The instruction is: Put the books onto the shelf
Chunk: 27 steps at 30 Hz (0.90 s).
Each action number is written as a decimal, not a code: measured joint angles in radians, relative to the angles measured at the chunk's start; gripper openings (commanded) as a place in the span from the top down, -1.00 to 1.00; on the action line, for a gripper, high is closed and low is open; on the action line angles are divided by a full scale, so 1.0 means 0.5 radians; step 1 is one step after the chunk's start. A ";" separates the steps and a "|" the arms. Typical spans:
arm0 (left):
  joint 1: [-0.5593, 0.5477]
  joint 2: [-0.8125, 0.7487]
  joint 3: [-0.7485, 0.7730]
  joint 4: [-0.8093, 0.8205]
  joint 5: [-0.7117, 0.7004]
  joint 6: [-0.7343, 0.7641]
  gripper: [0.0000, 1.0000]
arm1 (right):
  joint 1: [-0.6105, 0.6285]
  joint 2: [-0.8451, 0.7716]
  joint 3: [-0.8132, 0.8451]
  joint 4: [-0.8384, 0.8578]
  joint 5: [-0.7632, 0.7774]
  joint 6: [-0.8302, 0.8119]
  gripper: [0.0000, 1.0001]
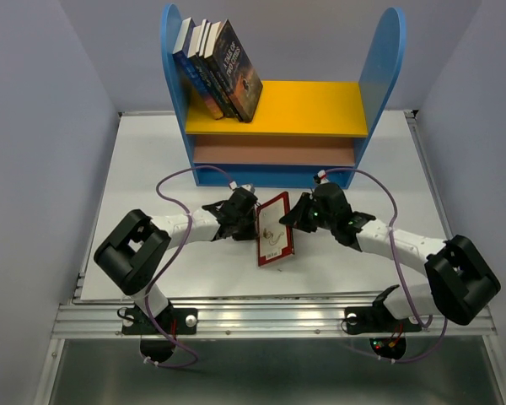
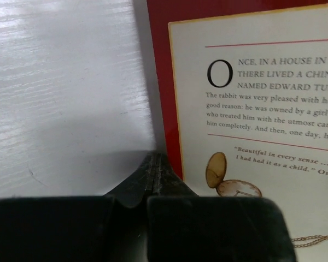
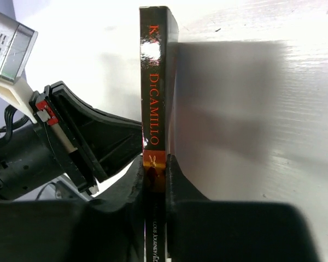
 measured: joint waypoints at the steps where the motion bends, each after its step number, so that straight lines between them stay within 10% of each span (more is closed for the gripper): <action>1: 0.000 -0.002 0.001 -0.008 -0.003 -0.002 0.82 | 0.005 -0.013 0.000 -0.014 0.014 -0.018 0.99; 15: -0.003 -0.434 0.446 -0.434 -0.139 -0.053 -0.98 | 0.102 -0.508 -0.146 0.267 0.256 -0.870 0.99; 27: -0.011 -0.603 0.796 -0.446 -0.172 -0.089 -0.98 | 0.243 -0.657 -0.253 0.720 0.531 -1.732 0.99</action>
